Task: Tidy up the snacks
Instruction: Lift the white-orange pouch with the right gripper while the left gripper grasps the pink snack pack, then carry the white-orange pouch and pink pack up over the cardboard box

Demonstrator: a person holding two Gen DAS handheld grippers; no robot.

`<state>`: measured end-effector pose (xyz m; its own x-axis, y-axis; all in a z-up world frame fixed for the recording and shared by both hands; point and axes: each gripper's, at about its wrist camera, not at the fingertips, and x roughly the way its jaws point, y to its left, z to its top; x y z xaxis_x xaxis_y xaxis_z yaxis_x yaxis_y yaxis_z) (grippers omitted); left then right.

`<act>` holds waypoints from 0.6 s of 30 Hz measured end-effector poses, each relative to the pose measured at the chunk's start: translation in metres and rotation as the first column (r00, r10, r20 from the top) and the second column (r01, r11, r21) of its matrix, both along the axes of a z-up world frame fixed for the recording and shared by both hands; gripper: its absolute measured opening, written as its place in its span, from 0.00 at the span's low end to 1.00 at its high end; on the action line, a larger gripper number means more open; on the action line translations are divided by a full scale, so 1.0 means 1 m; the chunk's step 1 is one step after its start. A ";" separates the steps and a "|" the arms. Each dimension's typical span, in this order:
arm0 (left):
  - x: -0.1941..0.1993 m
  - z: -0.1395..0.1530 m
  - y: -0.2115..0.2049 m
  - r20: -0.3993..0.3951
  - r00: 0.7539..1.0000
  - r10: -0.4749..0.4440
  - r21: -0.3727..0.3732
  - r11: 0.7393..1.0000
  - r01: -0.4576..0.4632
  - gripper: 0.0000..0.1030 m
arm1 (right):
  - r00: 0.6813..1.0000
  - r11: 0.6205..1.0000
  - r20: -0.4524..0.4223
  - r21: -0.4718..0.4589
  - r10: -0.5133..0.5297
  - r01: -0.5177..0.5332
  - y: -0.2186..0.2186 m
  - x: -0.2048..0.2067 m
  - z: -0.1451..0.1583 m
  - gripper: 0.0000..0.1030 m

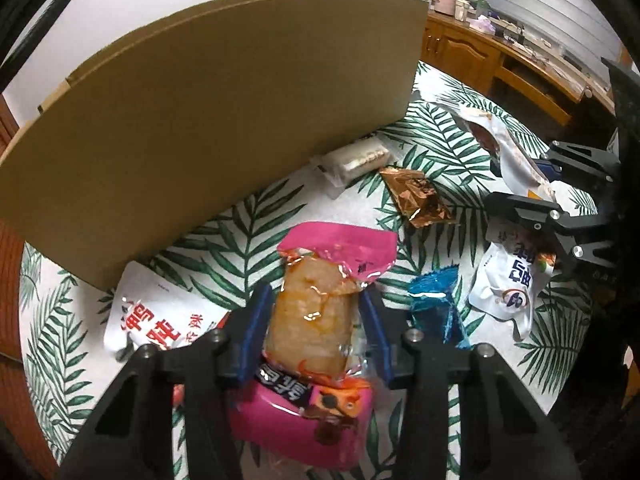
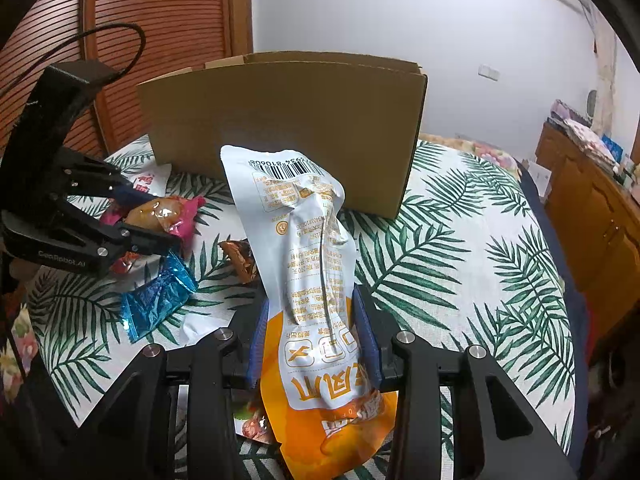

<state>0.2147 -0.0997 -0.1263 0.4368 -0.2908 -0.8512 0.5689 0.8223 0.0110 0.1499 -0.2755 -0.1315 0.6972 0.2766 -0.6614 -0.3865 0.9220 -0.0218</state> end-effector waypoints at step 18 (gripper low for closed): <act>-0.015 0.011 0.010 0.061 0.993 0.100 -0.108 0.990 -0.093 0.36 | 1.000 1.000 0.021 0.014 -0.011 0.011 -0.003 0.000 0.000 0.38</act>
<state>0.1993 -0.0892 -0.1154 0.5214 -0.3310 -0.7865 0.4881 0.8717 -0.0432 0.1496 -0.2789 -0.1317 0.7139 0.2780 -0.6427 -0.3757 0.9266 -0.0166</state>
